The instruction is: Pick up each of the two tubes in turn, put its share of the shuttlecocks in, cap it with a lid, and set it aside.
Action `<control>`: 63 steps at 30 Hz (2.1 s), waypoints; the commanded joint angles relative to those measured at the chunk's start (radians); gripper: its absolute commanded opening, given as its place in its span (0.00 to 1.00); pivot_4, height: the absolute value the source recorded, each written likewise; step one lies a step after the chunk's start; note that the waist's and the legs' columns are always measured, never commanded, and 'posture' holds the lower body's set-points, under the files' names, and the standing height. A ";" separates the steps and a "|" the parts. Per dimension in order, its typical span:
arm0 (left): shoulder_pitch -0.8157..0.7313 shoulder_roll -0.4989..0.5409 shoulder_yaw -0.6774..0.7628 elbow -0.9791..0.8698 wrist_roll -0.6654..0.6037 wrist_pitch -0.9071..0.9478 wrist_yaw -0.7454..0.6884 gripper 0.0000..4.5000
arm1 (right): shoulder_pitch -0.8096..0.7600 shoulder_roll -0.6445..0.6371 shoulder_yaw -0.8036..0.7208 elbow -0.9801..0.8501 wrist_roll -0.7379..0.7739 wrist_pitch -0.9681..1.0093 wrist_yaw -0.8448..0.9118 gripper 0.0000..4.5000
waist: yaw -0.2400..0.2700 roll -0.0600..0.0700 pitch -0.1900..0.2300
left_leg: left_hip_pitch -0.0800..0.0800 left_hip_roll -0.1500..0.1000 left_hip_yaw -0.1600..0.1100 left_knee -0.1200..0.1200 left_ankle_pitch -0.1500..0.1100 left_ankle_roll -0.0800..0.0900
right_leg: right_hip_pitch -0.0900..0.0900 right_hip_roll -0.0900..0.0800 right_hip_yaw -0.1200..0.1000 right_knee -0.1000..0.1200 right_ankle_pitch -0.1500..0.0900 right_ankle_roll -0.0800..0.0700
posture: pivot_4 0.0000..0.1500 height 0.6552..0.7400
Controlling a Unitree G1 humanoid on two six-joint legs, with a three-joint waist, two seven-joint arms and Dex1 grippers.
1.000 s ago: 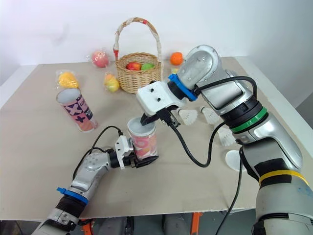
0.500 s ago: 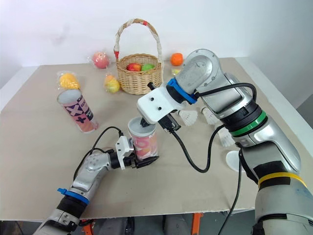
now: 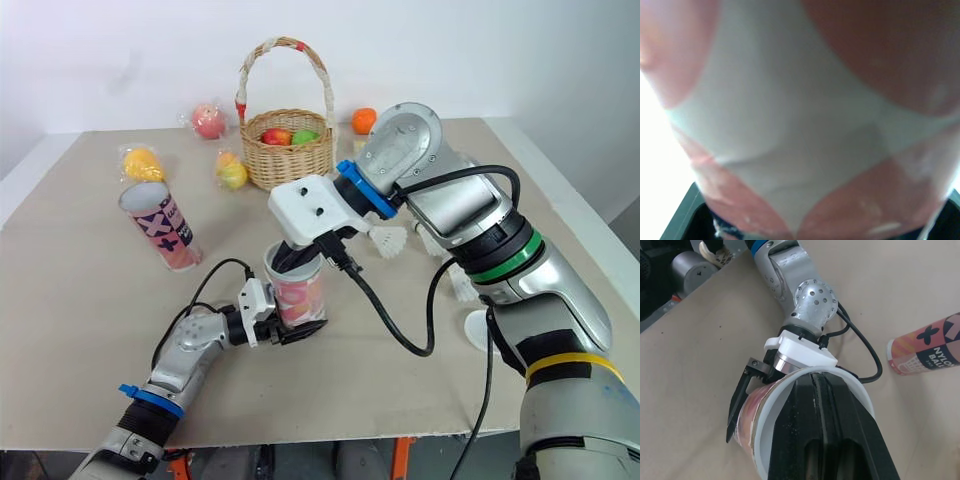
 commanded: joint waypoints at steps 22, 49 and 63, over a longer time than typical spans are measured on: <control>0.029 0.013 -0.007 0.072 0.023 0.034 0.019 0.71 | 0.123 0.056 -0.153 -0.008 0.067 0.175 -0.002 0.01 | 0.000 -0.002 -0.014 | 0.009 0.001 -0.003 -0.012 0.000 0.000 | 0.010 -0.013 -0.024 -0.009 0.000 -0.001 | 1.00 1.00; 0.086 0.349 0.101 -0.152 -0.113 0.138 -0.160 1.00 | 1.061 0.083 -0.473 -0.442 0.073 0.194 -0.596 0.99 | -0.008 -0.013 -0.002 | -0.006 0.023 0.001 -0.015 -0.004 0.005 | -0.004 0.019 -0.022 -0.004 -0.006 -0.015 | 1.00 1.00; 0.096 0.386 0.082 -0.403 -0.166 0.352 -0.150 1.00 | 0.906 0.308 -0.292 -0.203 -0.063 0.079 -0.653 0.99 | -0.002 -0.019 0.007 | -0.008 0.026 0.001 -0.014 -0.005 0.000 | -0.007 0.022 -0.022 0.000 -0.007 -0.020 | 1.00 1.00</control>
